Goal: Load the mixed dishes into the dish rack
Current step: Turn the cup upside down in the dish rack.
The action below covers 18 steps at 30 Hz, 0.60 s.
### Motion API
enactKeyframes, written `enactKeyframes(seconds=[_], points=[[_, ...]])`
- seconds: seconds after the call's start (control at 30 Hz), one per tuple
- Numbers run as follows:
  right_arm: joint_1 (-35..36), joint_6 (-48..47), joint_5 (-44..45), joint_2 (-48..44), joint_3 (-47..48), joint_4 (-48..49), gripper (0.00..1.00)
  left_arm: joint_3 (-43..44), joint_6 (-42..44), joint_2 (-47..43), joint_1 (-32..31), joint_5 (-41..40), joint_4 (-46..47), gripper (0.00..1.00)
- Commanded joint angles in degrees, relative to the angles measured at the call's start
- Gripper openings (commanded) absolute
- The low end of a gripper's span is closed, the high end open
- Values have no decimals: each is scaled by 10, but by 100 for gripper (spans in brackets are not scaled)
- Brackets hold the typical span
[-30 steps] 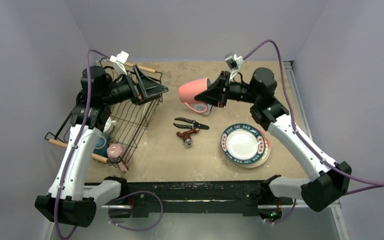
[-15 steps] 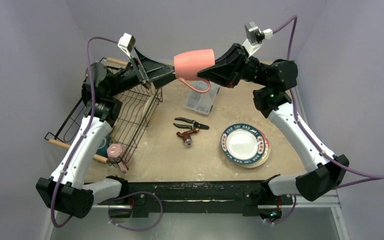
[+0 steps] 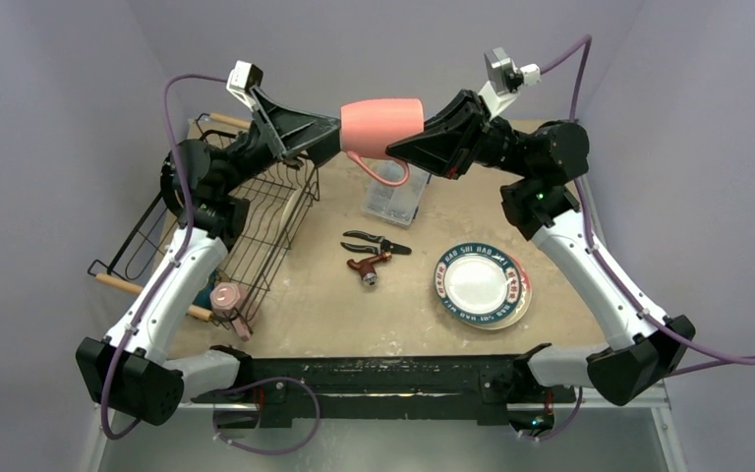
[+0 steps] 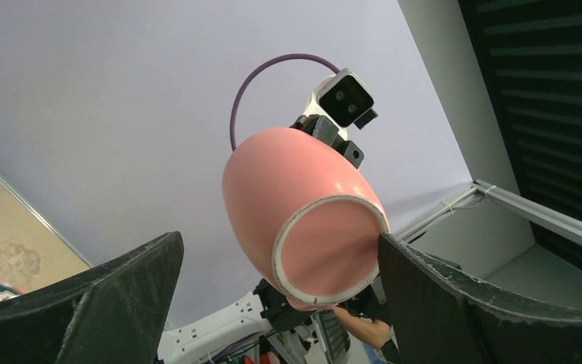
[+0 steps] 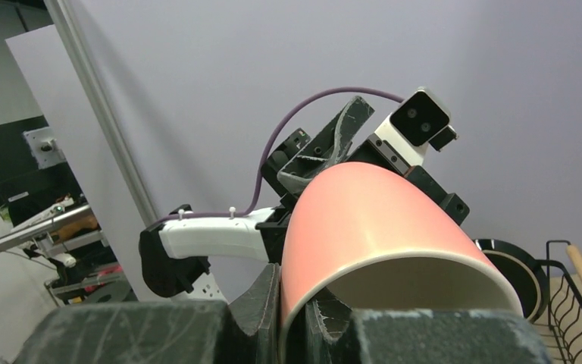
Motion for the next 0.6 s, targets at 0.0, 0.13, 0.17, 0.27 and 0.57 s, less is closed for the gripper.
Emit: enactKeyframes(seconds=[0.0, 0.13, 0.17, 0.27, 0.57], points=[[7, -34, 44, -1, -25, -69, 0, -7, -39, -19, -23, 12, 94, 100], [1, 5, 57, -9, -52, -23, 0, -31, -59, -28, -18, 0, 125, 100], [0, 10, 61, -11, -57, -12, 0, -37, -62, -29, -18, -3, 128, 100], [-1, 6, 66, -13, -55, -12, 0, -46, -66, -28, -18, -15, 131, 100], [-13, 39, 75, -29, -77, 38, 0, -72, -89, -29, -11, -42, 173, 99]])
